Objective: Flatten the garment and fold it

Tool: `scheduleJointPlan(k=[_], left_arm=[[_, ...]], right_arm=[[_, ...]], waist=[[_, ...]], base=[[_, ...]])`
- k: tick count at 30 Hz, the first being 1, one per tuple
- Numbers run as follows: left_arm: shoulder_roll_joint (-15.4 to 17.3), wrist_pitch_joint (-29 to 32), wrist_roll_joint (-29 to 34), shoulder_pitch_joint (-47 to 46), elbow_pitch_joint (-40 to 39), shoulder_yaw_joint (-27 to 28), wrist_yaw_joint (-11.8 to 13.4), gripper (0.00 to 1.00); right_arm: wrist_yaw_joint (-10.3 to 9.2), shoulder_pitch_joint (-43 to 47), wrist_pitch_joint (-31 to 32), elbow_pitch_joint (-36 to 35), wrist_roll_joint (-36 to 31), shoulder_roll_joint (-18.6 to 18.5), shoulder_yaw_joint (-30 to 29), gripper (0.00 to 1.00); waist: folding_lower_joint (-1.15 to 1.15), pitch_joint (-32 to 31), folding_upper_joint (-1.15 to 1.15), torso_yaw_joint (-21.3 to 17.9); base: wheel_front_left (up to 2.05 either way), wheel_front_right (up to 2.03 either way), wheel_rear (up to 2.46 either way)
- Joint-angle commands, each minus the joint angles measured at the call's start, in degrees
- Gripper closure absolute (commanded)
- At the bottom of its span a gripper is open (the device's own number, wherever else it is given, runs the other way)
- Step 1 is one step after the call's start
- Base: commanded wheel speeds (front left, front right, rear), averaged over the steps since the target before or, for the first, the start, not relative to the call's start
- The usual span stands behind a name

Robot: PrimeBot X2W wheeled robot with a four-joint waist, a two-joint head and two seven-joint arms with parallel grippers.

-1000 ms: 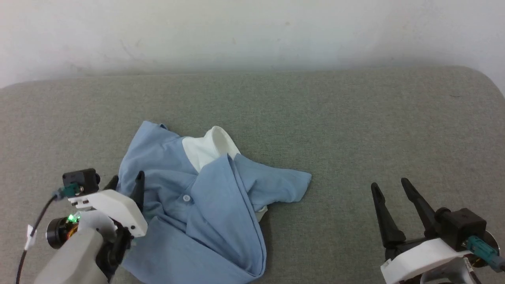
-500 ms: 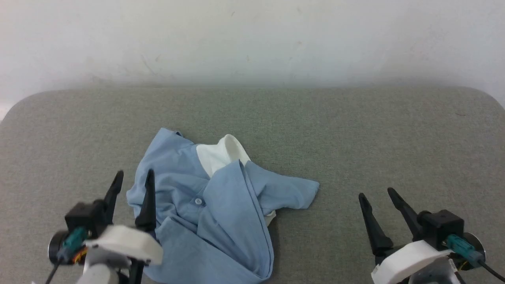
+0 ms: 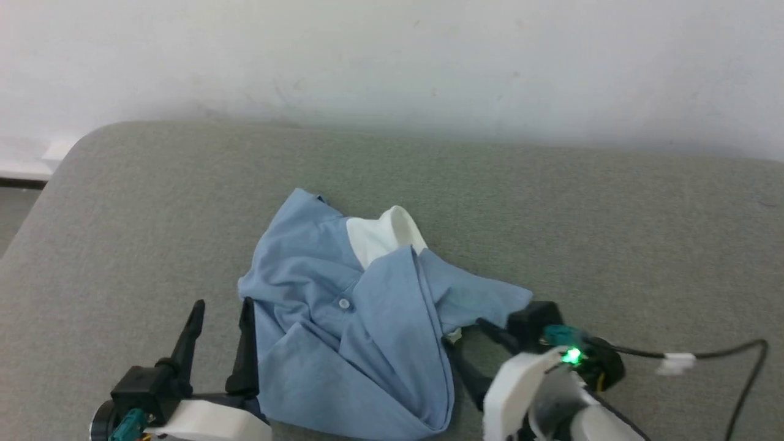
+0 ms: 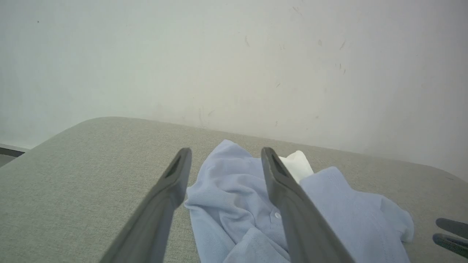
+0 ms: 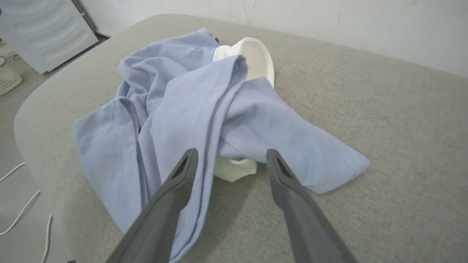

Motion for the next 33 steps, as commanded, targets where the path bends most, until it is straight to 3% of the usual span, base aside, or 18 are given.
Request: scheduleJointPlan(k=[1, 6, 7, 8, 9, 15, 20, 27, 33], left_arm=[[-0.69, -0.27, 0.65, 0.28, -0.01, 0.44, -0.81, 0.0], [-2.58, -0.27, 1.88, 0.01, 0.65, 1.56, -2.57, 0.0], [-2.86, -0.27, 2.03, 0.03, 0.89, 1.83, -2.88, 0.0], [-2.86, -0.27, 2.03, 0.03, 0.89, 1.83, -2.88, 0.0], [-3.31, -0.27, 2.32, -0.02, 1.31, 2.55, -3.58, 0.0], [-4.7, -0.27, 3.63, 0.64, 1.63, 4.67, -4.61, 0.0], [-5.44, -0.27, 4.43, 1.67, 1.91, 5.84, -5.43, 0.0], [-6.37, -0.27, 4.91, 2.4, 2.26, 7.23, -6.02, 0.0], [-7.06, -0.27, 5.49, 2.61, 2.86, 8.42, -6.47, 0.0]], right_arm=[[-0.04, -1.76, 1.33, 1.45, 1.28, 0.02, 1.46, 0.0], [-0.04, -4.73, 8.07, 7.1, 5.03, -0.02, 5.69, 0.0], [-0.04, -5.12, 9.01, 7.83, 6.03, -0.02, 6.14, 0.25], [-0.04, -5.12, 9.01, 7.83, 6.03, -0.02, 6.14, 0.25], [-0.04, -5.81, 10.16, 8.63, 7.59, -0.02, 6.91, 1.0], [-0.04, -5.74, 5.91, 3.89, 7.3, -1.36, 3.96, 1.0], [-0.04, 1.43, 4.9, -5.15, 3.59, -2.45, -5.64, 1.0], [-0.04, 17.9, 10.81, -17.87, -1.81, -1.06, -18.57, 1.0], [-0.04, 29.13, 19.17, -27.47, -1.72, -0.04, -21.91, 1.0]], waist=[[0.0, 0.7, 0.0, 1.45], [0.0, 1.27, 0.0, 2.6], [0.0, 1.4, 0.0, 2.71], [0.0, 1.4, 0.0, 2.71], [0.0, 1.61, 0.0, 2.75], [0.0, 1.46, 0.0, 1.49], [0.0, 0.66, 0.0, -0.8], [0.0, 0.63, 0.0, -3.09], [0.0, 1.08, 0.0, -5.11]], base=[[0.0, 0.0, 0.0], [0.0, 0.0, 0.0], [0.0, 0.0, 0.0], [0.0, 0.0, 0.0], [0.0, 0.0, 0.0], [0.0, 0.0, 0.0], [0.0, 0.0, 0.0], [0.0, 0.0, 0.0], [0.0, 0.0, 0.0]])
